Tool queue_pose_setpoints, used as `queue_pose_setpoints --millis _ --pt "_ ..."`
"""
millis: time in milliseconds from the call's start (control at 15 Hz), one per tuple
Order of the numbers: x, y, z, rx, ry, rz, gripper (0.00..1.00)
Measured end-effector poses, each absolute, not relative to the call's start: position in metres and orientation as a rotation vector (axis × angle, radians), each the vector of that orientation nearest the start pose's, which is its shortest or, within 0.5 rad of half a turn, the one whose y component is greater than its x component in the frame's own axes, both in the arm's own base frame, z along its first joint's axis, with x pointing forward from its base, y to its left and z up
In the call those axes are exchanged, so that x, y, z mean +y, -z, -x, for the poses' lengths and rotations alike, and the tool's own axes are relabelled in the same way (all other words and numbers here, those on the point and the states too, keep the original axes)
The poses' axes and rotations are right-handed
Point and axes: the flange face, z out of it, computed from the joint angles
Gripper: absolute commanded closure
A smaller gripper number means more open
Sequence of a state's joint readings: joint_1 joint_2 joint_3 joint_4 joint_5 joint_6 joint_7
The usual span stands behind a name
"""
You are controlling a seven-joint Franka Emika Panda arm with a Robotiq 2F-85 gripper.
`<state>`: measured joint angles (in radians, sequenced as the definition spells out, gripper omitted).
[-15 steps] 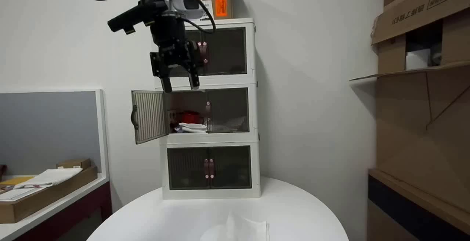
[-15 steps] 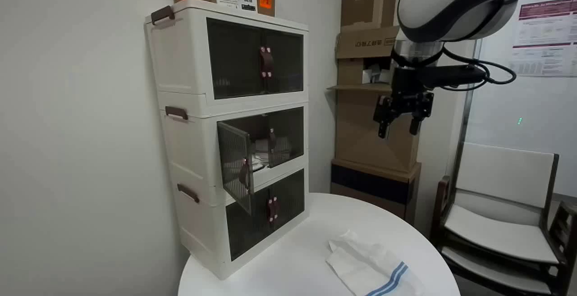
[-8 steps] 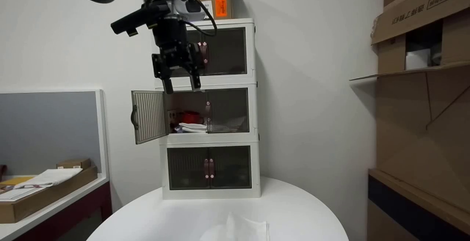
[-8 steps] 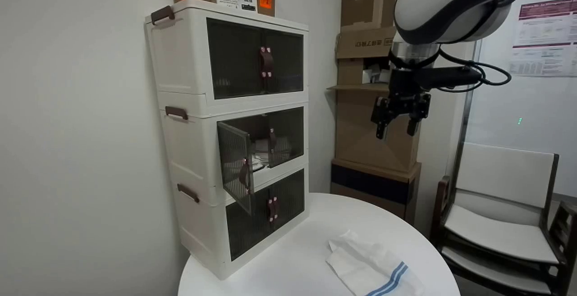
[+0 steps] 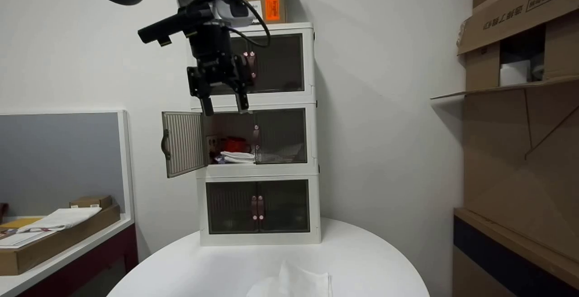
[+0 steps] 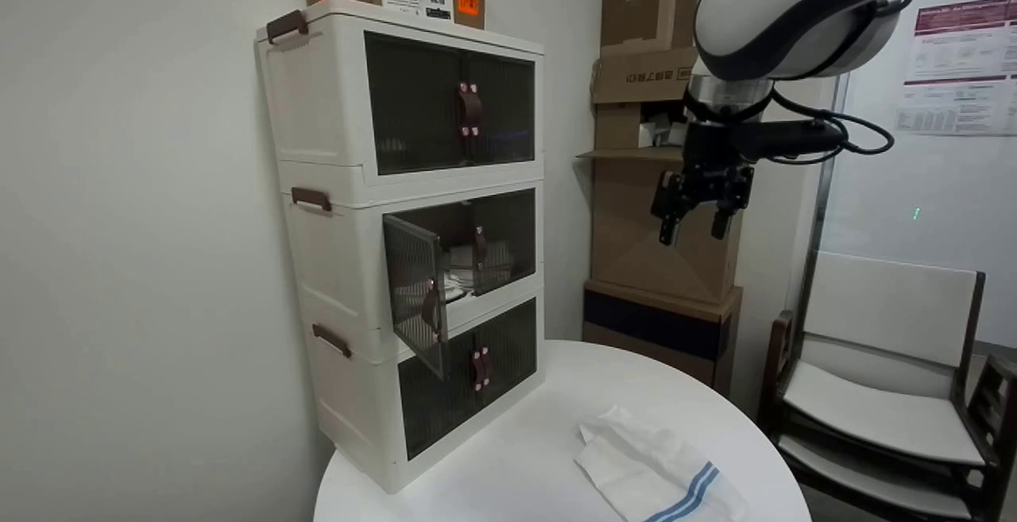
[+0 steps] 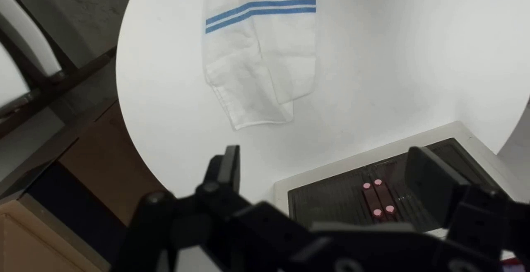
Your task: Open the middle right cabinet door
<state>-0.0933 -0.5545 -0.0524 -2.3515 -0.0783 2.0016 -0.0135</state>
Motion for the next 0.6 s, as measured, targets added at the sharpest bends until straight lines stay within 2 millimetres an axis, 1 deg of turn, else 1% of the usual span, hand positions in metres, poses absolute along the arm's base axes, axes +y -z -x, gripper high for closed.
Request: queue_pose_setpoints --millis 133,267,400,600 --pt "-0.071 -0.553 -0.408 0.052 0.407 3.169 0.0" --pt "-0.085 -0.555 -0.422 -0.053 0.53 3.141 0.0" --pt "-0.103 -0.556 -0.441 -0.172 0.633 3.091 0.0" --pt "-0.126 -0.554 -0.471 -0.355 0.727 2.992 0.0"
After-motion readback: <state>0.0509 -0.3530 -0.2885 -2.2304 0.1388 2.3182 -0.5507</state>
